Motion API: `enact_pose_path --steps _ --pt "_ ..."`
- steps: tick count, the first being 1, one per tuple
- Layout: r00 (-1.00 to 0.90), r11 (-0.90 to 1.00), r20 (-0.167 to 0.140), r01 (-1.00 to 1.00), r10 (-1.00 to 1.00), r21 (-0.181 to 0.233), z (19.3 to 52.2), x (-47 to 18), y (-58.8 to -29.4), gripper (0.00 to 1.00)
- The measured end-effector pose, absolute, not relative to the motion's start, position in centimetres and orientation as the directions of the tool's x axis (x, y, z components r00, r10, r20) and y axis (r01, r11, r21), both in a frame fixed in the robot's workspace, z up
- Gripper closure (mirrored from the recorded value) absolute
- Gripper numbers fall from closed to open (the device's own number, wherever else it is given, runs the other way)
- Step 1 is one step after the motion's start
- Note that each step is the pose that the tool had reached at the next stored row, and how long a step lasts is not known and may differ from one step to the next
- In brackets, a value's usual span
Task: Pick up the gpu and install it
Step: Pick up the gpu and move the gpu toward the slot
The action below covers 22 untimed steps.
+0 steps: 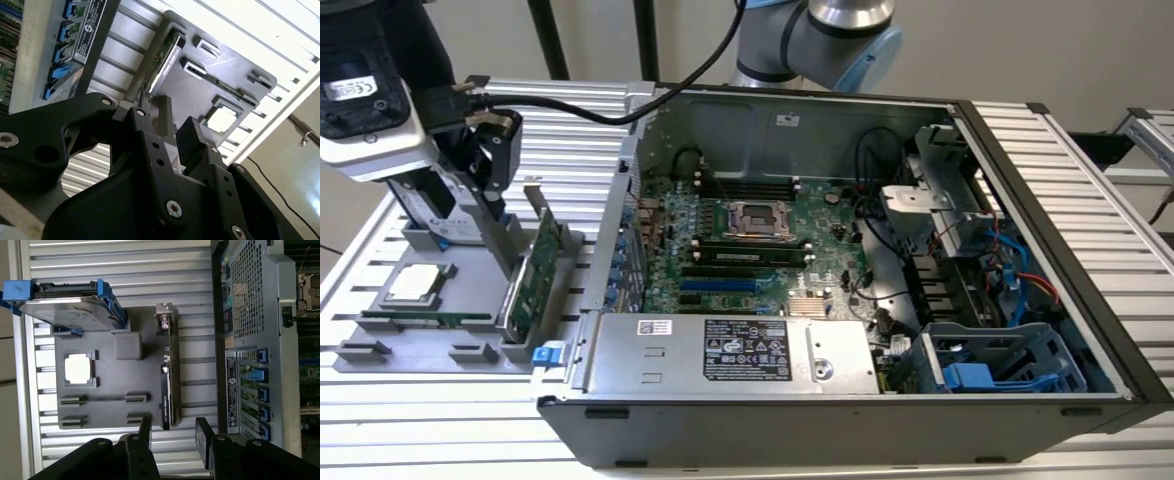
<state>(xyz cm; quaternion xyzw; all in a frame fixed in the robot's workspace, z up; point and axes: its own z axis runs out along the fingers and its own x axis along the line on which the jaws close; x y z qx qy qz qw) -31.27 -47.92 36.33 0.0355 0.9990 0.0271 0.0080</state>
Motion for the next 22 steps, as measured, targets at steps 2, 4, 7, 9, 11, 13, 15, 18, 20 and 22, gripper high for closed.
enact_pose_path --steps 2,4,7,9,11,13,15,18,20,22 --pt "-0.997 0.996 -0.014 0.070 0.071 0.055 36.31 -31.27 -47.92 0.00" --pt "-0.997 0.996 -0.014 0.070 0.071 0.055 36.30 -31.27 -47.92 0.00" --pt "-0.997 0.996 -0.014 0.070 0.071 0.055 36.19 -31.27 -47.92 0.00" --pt "-0.997 0.996 -0.014 0.070 0.071 0.055 36.10 -31.27 -47.92 0.00" --pt "-0.997 0.996 -0.014 0.070 0.071 0.055 36.00 -31.27 -47.92 0.00" --pt "-0.997 0.996 -0.014 0.070 0.071 0.055 35.89 -31.27 -47.92 0.00" --pt "-0.997 0.996 -0.014 0.070 0.071 0.055 35.78 -31.26 -47.92 0.00" --pt "-0.997 0.996 -0.014 0.071 0.071 0.055 35.64 -31.26 -47.91 0.00" --pt "-0.997 0.996 -0.014 0.070 0.071 0.055 35.55 -31.25 -47.92 0.00" --pt "-0.997 0.996 -0.014 0.070 0.071 0.055 35.44 -31.25 -47.92 0.00"
